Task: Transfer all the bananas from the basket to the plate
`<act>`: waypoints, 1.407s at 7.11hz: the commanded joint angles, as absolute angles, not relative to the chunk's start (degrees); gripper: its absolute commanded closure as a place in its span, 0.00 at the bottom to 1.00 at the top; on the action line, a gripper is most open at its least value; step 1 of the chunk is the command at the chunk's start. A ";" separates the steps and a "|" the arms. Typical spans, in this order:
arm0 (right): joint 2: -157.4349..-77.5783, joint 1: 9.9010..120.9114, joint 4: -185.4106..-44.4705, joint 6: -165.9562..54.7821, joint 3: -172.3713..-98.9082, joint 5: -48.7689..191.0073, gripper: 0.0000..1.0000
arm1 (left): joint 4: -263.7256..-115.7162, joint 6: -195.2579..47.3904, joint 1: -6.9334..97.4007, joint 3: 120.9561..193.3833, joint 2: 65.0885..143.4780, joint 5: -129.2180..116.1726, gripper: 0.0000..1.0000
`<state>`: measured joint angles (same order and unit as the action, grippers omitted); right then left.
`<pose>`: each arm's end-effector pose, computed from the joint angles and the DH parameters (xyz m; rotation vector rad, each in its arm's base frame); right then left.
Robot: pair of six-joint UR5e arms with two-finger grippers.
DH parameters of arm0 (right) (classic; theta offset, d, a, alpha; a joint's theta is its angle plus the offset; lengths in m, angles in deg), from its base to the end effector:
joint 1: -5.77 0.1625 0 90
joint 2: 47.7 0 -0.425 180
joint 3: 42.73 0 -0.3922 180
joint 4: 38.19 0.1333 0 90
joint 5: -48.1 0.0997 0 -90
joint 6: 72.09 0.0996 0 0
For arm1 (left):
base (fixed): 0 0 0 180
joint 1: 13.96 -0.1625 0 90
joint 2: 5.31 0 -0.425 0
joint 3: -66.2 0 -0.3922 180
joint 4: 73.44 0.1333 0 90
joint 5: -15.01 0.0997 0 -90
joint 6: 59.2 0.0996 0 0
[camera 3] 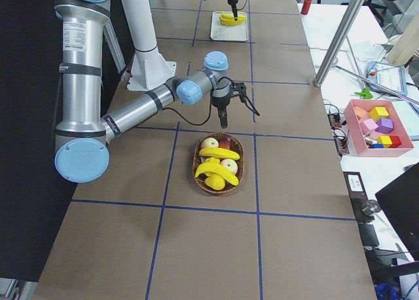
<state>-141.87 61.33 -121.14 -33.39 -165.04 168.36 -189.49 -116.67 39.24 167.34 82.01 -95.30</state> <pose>-0.1837 -0.4148 0.4143 0.1768 -0.7673 -0.0917 0.2223 -0.4620 0.5498 0.1538 0.6719 -0.2397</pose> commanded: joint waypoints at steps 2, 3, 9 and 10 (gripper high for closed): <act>-147.26 62.72 -120.37 -39.45 -163.05 167.89 0.00 | -181.16 -117.03 42.29 175.24 83.18 -102.32 0.00; -149.37 63.25 -120.37 -42.26 -162.79 167.72 0.00 | -178.15 -117.73 42.29 176.66 84.76 -102.32 0.00; -150.62 63.87 -120.55 -46.34 -156.12 164.64 0.00 | -178.03 -119.67 41.67 175.63 86.71 -102.24 0.00; -150.62 63.35 -120.46 -46.42 -155.50 164.29 0.00 | -178.03 -119.76 41.67 175.36 87.23 -102.15 0.00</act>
